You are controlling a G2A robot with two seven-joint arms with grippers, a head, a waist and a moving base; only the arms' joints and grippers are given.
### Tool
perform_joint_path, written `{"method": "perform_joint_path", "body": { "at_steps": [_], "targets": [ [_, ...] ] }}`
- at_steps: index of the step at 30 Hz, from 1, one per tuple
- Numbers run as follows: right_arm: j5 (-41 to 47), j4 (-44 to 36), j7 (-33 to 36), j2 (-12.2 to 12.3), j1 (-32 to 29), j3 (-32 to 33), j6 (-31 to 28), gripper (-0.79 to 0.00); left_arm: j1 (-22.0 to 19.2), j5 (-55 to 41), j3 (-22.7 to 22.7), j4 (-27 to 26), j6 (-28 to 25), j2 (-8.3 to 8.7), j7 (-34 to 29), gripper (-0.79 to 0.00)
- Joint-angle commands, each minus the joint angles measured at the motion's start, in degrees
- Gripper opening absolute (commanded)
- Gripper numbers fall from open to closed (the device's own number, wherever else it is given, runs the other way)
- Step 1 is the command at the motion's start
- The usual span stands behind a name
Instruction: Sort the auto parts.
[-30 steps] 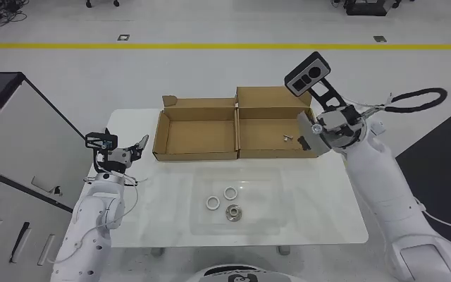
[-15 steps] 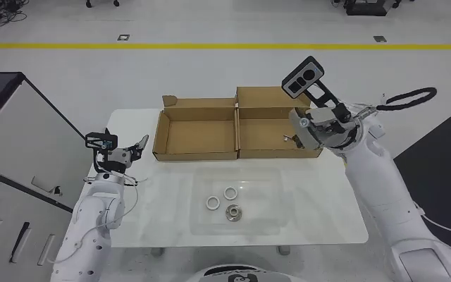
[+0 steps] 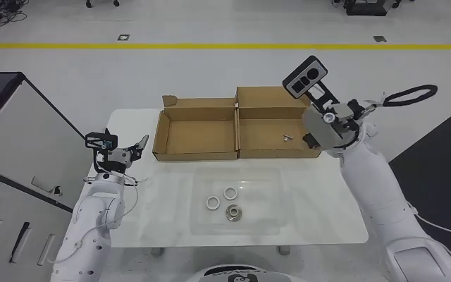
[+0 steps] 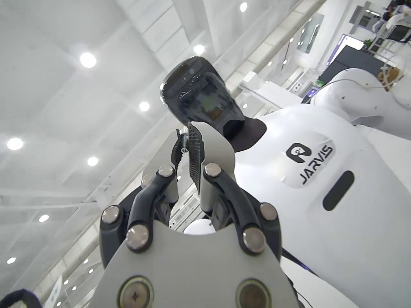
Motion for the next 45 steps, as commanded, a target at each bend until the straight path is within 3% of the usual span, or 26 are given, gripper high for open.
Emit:
{"method": "perform_joint_path", "body": {
  "at_steps": [1,8,19,36,45],
  "targets": [
    [-2.12,-0.07,-0.76,0.07,-0.02,0.43,0.14,-0.785,0.00,0.00,0.00,0.00,0.00,0.00,0.00,0.000],
    [-5.40,-0.71,-1.43,0.06,-0.61,1.26,1.08,-0.785,0.00,0.00,0.00,0.00,0.00,0.00,0.00,0.000],
    [3.86,-0.15,1.57,-1.04,-1.66,0.62,2.58,-0.785,0.00,0.00,0.00,0.00,0.00,0.00,0.00,0.000],
    [4.04,-0.06,1.86,-1.12,-1.63,0.59,2.71,-0.785,0.00,0.00,0.00,0.00,0.00,0.00,0.00,0.000],
    [-7.78,1.27,-4.62,0.54,-4.65,9.94,4.58,-0.785,0.00,0.00,0.00,0.00,0.00,0.00,0.00,0.000]
  ]
}}
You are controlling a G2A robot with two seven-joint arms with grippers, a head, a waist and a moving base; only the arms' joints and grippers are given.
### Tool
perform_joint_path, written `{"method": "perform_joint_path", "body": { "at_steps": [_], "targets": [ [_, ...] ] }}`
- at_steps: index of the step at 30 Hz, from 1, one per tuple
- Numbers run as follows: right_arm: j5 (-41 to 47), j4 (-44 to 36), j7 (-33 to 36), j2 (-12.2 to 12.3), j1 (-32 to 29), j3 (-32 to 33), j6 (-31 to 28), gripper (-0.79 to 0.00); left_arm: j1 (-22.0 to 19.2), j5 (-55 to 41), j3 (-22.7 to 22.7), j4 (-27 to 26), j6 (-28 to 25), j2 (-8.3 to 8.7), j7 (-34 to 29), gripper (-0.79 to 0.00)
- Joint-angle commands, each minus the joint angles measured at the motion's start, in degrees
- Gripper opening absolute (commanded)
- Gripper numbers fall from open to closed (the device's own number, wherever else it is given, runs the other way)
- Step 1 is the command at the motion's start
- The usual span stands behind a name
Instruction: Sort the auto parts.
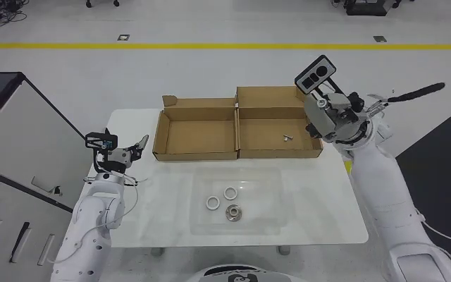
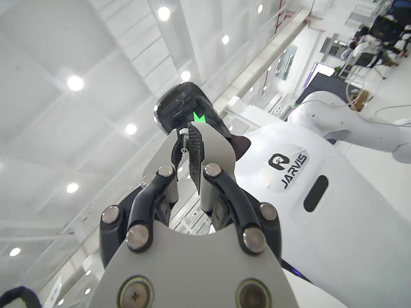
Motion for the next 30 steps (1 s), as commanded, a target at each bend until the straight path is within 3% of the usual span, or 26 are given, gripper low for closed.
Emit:
{"method": "perform_joint_path", "body": {
  "at_steps": [1,8,14,21,30],
  "targets": [
    [-5.35,0.59,-1.21,0.61,-0.93,2.80,1.05,-0.785,0.00,0.00,0.00,0.00,0.00,0.00,0.00,0.000],
    [-26.15,1.56,-6.36,3.28,-3.93,11.53,7.35,-0.785,0.00,0.00,0.00,0.00,0.00,0.00,0.00,0.000],
    [-48.50,0.64,-11.39,5.32,-2.26,12.18,12.63,-0.785,0.00,0.00,0.00,0.00,0.00,0.00,0.00,0.000],
    [-74.33,3.94,-13.10,6.56,5.04,2.46,13.92,-0.785,0.00,0.00,0.00,0.00,0.00,0.00,0.00,0.000],
    [-90.60,18.24,-14.89,4.53,17.34,-14.80,12.35,-0.785,0.00,0.00,0.00,0.00,0.00,0.00,0.00,0.000]
  ]
}}
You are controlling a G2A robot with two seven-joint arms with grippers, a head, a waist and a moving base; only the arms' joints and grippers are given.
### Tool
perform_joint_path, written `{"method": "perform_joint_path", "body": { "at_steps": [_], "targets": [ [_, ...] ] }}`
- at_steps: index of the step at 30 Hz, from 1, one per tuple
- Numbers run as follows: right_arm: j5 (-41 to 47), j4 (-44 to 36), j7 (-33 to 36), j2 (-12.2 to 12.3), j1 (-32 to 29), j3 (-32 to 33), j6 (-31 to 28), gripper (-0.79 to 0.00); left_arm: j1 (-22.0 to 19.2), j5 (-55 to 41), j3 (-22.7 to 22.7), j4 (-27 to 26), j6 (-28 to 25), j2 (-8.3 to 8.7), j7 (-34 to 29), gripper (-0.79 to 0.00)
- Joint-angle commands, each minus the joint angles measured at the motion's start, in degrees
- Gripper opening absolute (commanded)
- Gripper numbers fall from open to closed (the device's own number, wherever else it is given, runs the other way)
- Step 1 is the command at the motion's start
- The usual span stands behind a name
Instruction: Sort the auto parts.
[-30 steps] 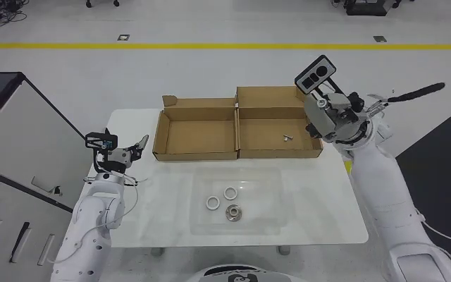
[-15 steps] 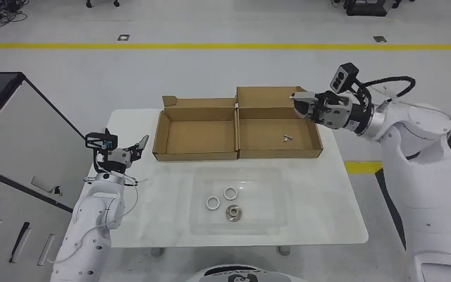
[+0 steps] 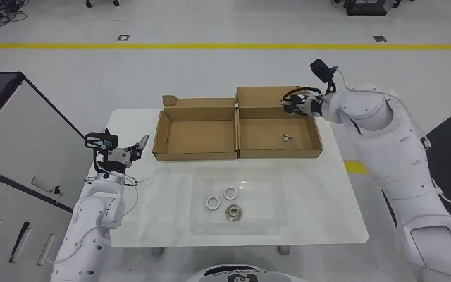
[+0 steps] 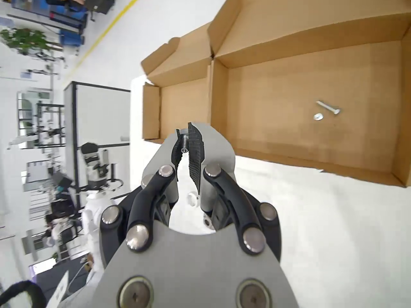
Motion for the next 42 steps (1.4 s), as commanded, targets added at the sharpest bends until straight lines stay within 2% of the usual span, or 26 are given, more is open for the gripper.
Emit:
{"method": "perform_joint_path", "body": {
  "at_steps": [1,9,17,29,42],
  "targets": [
    [-2.09,3.73,-0.55,-0.74,2.25,-3.83,-0.35,-0.785,0.00,0.00,0.00,0.00,0.00,0.00,0.00,0.000],
    [-4.82,17.15,-3.86,-5.08,9.17,-15.75,-1.75,-0.785,0.00,0.00,0.00,0.00,0.00,0.00,0.00,0.000],
    [-5.09,27.51,-5.49,-9.04,12.31,-22.73,-2.78,-0.785,0.00,0.00,0.00,0.00,0.00,0.00,0.00,0.000],
    [-6.64,37.83,-6.20,-13.45,13.82,-28.43,-4.19,-0.785,0.00,0.00,0.00,0.00,0.00,0.00,0.00,0.000],
    [-7.74,44.86,-6.53,-16.43,14.78,-30.01,-5.28,-0.785,0.00,0.00,0.00,0.00,0.00,0.00,0.00,0.000]
  ]
}}
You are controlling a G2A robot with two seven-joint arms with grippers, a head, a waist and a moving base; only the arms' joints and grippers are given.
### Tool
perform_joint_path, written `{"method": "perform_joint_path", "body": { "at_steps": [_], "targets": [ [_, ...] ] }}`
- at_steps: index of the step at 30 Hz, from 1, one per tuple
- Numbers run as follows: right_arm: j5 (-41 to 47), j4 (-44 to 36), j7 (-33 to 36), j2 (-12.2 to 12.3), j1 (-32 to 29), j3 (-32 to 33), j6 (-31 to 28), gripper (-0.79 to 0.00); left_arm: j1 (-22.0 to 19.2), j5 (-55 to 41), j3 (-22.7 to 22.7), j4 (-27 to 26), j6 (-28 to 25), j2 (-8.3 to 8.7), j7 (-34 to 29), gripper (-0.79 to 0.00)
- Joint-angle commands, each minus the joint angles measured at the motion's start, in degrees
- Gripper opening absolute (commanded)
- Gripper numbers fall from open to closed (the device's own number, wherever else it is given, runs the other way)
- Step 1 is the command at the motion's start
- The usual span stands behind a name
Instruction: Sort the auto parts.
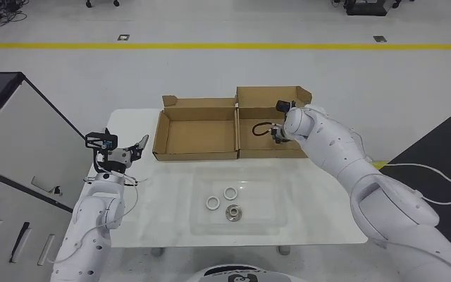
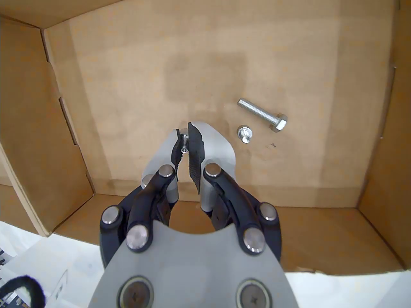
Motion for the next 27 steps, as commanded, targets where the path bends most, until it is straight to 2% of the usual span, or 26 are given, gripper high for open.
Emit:
{"method": "perform_joint_path", "body": {
  "at_steps": [1,3,9,10,11,13,21,27],
  "targets": [
    [0.01,0.64,-0.21,-0.32,0.11,0.02,-0.12,-0.785,0.00,0.00,0.00,0.00,0.00,0.00,0.00,0.000],
    [-0.04,1.27,-0.32,-0.66,0.23,0.04,-0.35,-0.619,0.00,0.00,0.00,0.00,0.00,0.00,0.00,0.000],
    [0.23,2.43,-1.41,-1.33,0.46,0.79,-1.15,-0.400,0.00,0.00,0.00,0.00,0.00,0.00,0.00,0.000],
    [0.23,2.55,-1.66,-1.36,0.49,1.00,-1.29,-0.296,0.00,0.00,0.00,0.00,0.00,0.00,0.00,0.000],
    [0.35,2.54,-1.90,-1.37,0.54,1.31,-1.51,-0.259,0.00,0.00,0.00,0.00,0.00,0.00,0.00,0.000],
    [0.35,2.37,-2.50,-1.29,0.58,1.94,-1.84,0.000,0.00,0.00,0.00,0.00,0.00,0.00,0.00,0.000],
    [1.78,-3.52,-4.84,0.95,-0.56,7.85,-3.67,0.000,0.00,0.00,0.00,0.00,0.00,0.00,0.00,0.000],
    [2.71,-17.15,-3.64,5.25,-6.31,17.06,-2.91,0.000,0.00,0.00,0.00,0.00,0.00,0.00,0.00,0.000]
  ]
}}
